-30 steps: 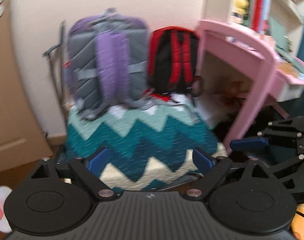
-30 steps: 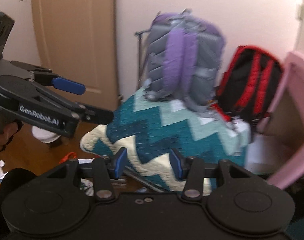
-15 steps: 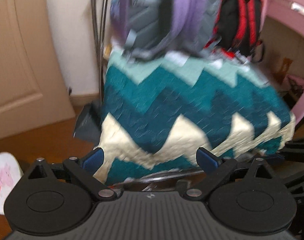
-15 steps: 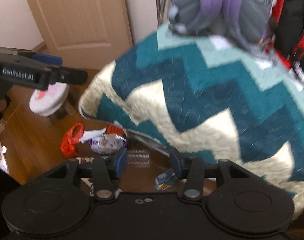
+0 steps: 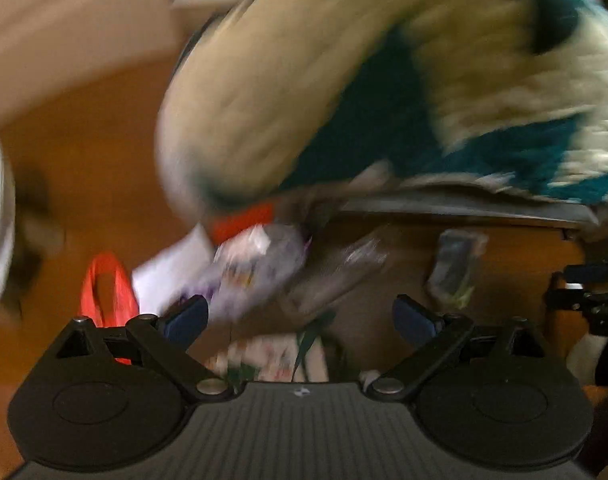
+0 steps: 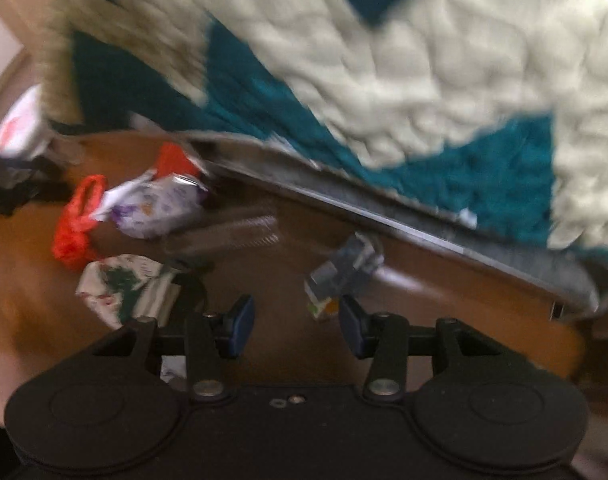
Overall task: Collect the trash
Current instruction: 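Move both open tools back toward the trash beside the bed, then grasp the Christmas-print sock with the left tool while the right tool grasps the white-green milk carton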
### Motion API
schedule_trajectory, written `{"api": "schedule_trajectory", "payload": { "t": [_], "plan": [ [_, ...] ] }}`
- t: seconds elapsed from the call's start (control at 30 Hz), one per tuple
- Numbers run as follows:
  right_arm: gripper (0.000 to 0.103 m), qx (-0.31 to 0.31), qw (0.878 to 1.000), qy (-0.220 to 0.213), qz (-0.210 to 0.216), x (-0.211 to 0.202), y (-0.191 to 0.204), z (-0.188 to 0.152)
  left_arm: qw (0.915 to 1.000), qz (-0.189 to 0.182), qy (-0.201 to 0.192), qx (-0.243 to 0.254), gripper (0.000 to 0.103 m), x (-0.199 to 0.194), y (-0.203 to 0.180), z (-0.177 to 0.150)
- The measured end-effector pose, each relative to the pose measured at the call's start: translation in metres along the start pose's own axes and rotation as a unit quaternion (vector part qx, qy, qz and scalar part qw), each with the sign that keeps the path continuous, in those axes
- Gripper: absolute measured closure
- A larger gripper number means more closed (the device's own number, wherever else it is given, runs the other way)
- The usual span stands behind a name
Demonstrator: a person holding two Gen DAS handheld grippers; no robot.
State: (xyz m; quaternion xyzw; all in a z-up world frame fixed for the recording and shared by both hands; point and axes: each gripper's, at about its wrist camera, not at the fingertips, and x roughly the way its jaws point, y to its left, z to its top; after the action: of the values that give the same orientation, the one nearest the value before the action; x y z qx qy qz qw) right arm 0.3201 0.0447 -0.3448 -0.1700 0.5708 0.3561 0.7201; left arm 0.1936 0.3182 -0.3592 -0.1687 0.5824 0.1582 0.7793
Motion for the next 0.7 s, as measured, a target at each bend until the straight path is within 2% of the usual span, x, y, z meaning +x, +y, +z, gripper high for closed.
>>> {"api": "schedule_trajectory", "payload": {
  "t": [0.1,0.2,0.27,0.43,0.5,0.7],
  "plan": [
    [0.057,0.034,0.999,0.016,-0.020,0.033,-0.010,0.003,0.9962,0.012,0.041,-0.076,0.004,0.033,0.035,-0.016],
    [0.057,0.064,0.997,0.029,-0.032,0.062,-0.019,0.005,0.9844,0.020,0.083,-0.154,0.004,0.064,0.066,-0.037],
    [0.057,0.076,0.996,0.035,-0.036,0.080,-0.023,0.005,0.9691,0.011,0.113,-0.219,0.004,0.086,0.084,-0.053],
    [0.057,0.102,0.992,0.060,-0.036,0.117,-0.025,0.007,0.9167,-0.008,0.171,-0.361,0.004,0.132,0.119,-0.103],
    [0.057,0.118,0.990,0.066,-0.039,0.130,-0.029,0.008,0.9020,-0.020,0.186,-0.389,0.004,0.145,0.124,-0.118],
    [0.057,0.157,0.983,0.076,-0.050,0.160,-0.042,0.011,0.8878,-0.044,0.209,-0.408,0.005,0.171,0.124,-0.146]
  ]
}}
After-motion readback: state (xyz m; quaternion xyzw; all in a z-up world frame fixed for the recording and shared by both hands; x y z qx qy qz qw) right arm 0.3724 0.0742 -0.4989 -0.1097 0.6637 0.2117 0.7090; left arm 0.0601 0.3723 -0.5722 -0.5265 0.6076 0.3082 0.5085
